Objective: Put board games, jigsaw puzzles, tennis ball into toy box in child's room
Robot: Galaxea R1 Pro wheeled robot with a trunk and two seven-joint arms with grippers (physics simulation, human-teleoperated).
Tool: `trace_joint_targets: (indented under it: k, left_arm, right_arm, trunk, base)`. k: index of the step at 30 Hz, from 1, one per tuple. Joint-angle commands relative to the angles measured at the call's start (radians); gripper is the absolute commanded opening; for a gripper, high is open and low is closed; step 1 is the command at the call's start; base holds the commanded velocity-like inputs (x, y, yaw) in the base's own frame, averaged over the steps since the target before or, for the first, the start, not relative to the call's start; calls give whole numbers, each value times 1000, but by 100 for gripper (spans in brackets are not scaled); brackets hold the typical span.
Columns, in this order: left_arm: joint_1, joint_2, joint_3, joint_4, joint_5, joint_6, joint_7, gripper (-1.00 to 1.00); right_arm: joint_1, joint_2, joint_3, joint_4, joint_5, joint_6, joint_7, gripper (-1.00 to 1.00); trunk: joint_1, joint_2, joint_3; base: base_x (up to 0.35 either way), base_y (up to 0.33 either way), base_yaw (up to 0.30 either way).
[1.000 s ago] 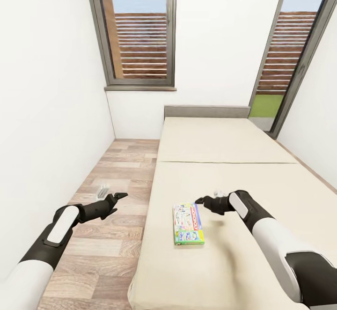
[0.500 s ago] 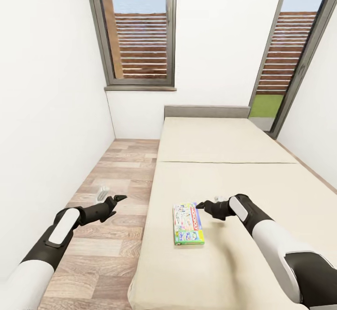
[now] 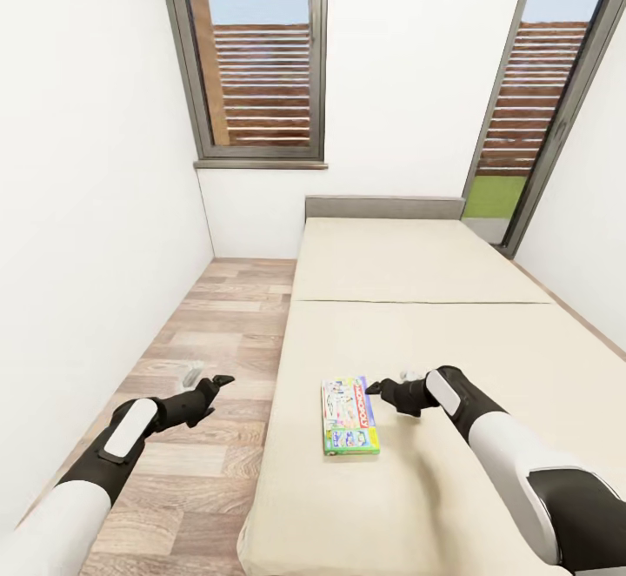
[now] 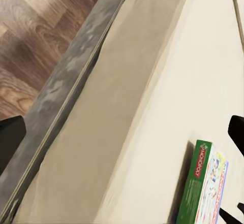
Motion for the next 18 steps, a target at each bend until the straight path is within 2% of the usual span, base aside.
trace_joint_targets:
  k: [1,3,4,5,7,13,18]
  left_arm:
    - [-5,-6,1,19,-7,-5,0,100]
    - [-15,-22,1,58,-33,-30,1,100]
    - [-15,-22,1,58,-33,-30,1,100]
    - [-26,-39,2,94,-63,-59,1,100]
    - [-36,-52,3,125,-88,-85,0,100]
    - [-47,-65,3,171,-116,-114,-1,100]
    - [-51,-69,3,195,-126,-128,-1,100]
  right_arm:
    - [-1,-1,8,1,2,1,5,100]
    - [-1,-1,8,4,1,1,4,100]
    - [-1,-1,8,4,1,1,4,100]
    - [0,-2,8,5,0,0,3,100]
    - [0,-2,8,6,0,0,3,100]
    - [0,-2,7,8,-1,0,2,100]
    - [0,-2,7,8,-1,0,2,100]
  trunk:
    - [0,0,-1]
    - [0,0,-1]
    - [0,0,-1]
    - [0,0,-1]
    - [0,0,-1]
    - [0,0,-1]
    - [0,0,-1]
  base:
    - [0,0,0]
    - [0,0,0]
    - [0,0,0]
    - [0,0,0]
    - [0,0,0]
    - [0,0,0]
    - [0,0,0]
